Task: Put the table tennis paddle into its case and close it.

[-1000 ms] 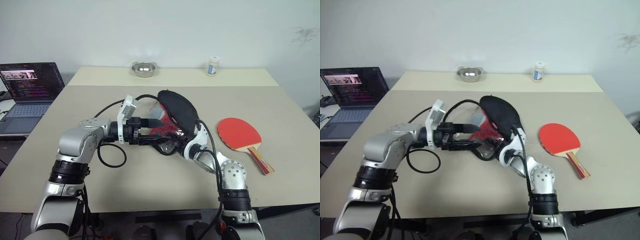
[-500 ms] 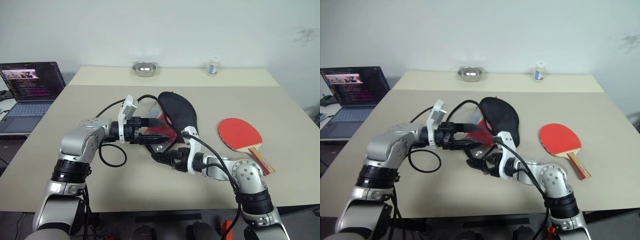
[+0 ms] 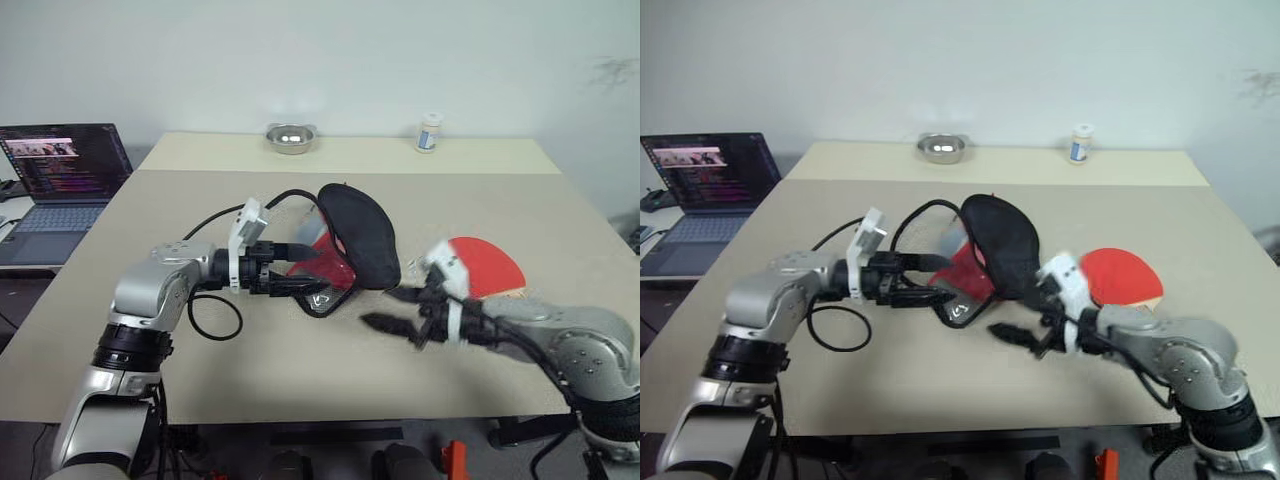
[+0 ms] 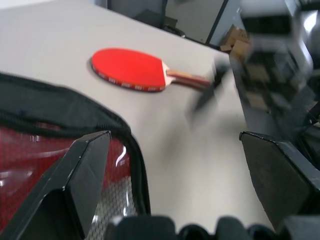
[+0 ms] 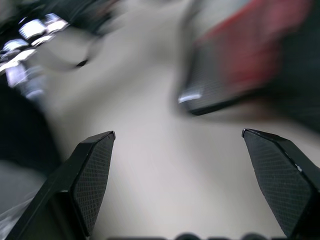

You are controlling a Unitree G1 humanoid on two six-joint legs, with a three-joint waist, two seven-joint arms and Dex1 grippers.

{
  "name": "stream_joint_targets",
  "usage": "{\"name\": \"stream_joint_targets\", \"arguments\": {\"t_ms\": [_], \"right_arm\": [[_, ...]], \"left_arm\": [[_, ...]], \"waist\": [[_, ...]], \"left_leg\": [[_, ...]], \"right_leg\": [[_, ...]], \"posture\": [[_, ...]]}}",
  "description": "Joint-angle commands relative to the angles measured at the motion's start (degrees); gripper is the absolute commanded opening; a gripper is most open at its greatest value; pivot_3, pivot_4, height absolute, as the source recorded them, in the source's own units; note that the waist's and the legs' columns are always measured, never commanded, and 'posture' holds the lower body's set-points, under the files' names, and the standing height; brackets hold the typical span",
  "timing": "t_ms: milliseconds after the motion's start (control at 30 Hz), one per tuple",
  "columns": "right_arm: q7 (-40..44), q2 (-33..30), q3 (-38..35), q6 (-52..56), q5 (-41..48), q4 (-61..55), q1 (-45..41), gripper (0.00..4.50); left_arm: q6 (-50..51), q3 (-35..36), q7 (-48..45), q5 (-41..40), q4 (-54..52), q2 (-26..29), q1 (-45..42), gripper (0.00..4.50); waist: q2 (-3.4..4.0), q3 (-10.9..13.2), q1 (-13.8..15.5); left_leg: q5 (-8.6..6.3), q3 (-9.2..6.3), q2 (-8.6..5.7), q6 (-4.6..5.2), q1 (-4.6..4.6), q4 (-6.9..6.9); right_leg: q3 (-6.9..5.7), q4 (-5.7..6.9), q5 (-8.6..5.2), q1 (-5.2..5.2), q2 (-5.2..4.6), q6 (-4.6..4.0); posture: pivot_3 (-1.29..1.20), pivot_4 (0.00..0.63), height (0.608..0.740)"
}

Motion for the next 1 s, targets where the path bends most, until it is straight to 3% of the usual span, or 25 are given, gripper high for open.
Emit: {"name": "stream_joint_targets", "arguments": {"t_ms": [33,267,467,800,900,1000], "right_arm": [[-2.9,3.4,-2.3,-5.0,-6.1,6.7,-2.3,4.48],[-9.1,12.7,-2.9,-15.4,-20.3,24.3,-7.5,4.48],[-6.8,17.8,-0.6,-23.2,-29.3,34.6,-10.5,4.48],[-2.5,22.4,0.0,-28.1,-36.2,44.2,-14.1,4.48],[-1.3,23.3,0.0,-28.5,-37.4,45.4,-14.6,3.95],[-0.9,24.0,-0.4,-28.2,-38.2,46.2,-14.9,2.87]], "left_arm": [[-2.8,1.2,-1.5,0.3,0.1,1.0,-0.4,4.5],[-5.2,1.0,-1.7,2.4,3.4,1.2,-1.4,4.5],[-4.7,0.8,-1.7,2.4,2.9,0.9,-2.0,4.5],[-3.8,0.5,-2.0,2.1,1.2,1.0,-1.7,4.5],[-4.2,0.3,-2.0,2.6,0.9,1.2,-1.6,4.5],[-5.1,0.1,-2.2,3.3,0.8,1.6,-1.6,4.5]], "waist": [[0.0,0.0,0.0],[0.02,0.0,0.0],[0.04,0.0,0.0],[0.06,0.0,-0.1],[0.06,0.0,-0.1],[0.06,0.0,-0.1]], "left_leg": [[0.0,0.0,0.02,0.0,0.0,0.0],[0.01,0.05,-0.05,-0.01,-0.03,0.0],[0.01,0.07,-0.07,-0.01,-0.09,0.0],[0.01,0.07,-0.05,-0.02,-0.04,0.01],[0.01,0.07,-0.05,-0.02,-0.05,0.01],[0.01,0.07,-0.06,-0.02,-0.05,0.01]], "right_leg": [[0.0,0.05,0.0,-0.01,0.0,-0.01],[0.03,0.07,0.13,-0.05,0.04,-0.25],[0.05,0.05,0.14,-0.08,0.02,-0.25],[0.04,0.13,0.14,-0.08,0.02,-0.26],[0.05,0.14,0.14,-0.08,0.02,-0.26],[0.05,0.14,0.14,-0.08,0.01,-0.26]], "posture": [[0.0,0.15,0.74],[0.0,0.15,0.74],[0.0,0.15,0.74],[0.0,0.15,0.74],[0.0,0.15,0.74],[0.0,0.15,0.74]]}}
